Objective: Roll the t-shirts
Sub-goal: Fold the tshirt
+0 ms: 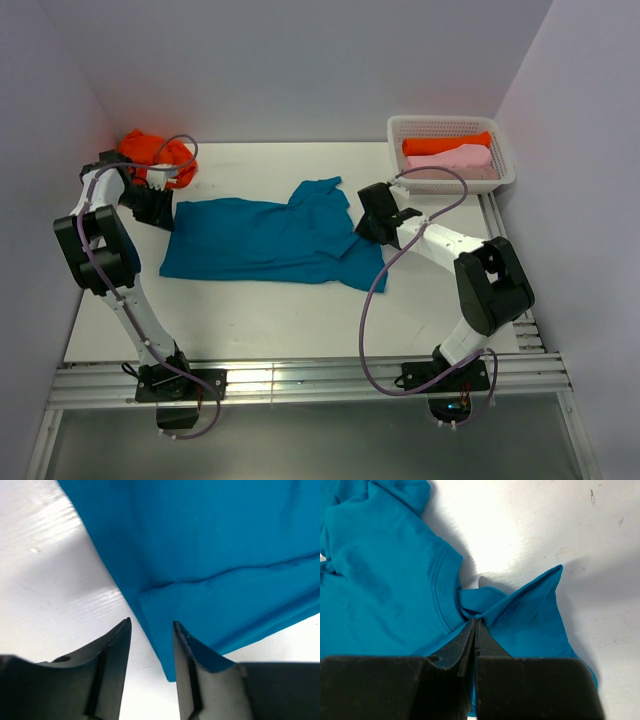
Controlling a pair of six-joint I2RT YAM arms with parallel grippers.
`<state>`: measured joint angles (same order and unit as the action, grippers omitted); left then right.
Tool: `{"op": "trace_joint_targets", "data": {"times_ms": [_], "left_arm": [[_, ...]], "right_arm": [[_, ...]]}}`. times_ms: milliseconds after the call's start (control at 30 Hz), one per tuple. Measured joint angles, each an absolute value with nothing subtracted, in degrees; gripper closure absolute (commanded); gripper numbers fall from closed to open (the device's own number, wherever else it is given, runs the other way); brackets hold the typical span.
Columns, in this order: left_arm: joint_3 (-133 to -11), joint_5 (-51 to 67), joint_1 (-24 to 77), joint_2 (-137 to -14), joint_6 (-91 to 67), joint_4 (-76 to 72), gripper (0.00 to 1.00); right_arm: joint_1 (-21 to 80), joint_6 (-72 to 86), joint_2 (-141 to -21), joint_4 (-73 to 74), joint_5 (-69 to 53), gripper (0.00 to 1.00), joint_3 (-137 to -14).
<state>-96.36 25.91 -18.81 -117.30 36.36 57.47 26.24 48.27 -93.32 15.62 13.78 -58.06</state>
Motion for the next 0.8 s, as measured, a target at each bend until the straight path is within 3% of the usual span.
{"op": "trace_joint_targets", "data": {"times_ms": [433, 800], "left_arm": [[-94.65, 25.54, -16.25, -118.91, 35.75, 54.30, 0.49], [-92.49, 23.49, -15.44, -119.85, 34.89, 52.12, 0.50]], "right_arm": [[26.22, 48.29, -93.32, 15.49, 13.41, 1.00, -58.06], [26.22, 48.27, -93.32, 14.92, 12.78, 1.00, -58.06]]}}
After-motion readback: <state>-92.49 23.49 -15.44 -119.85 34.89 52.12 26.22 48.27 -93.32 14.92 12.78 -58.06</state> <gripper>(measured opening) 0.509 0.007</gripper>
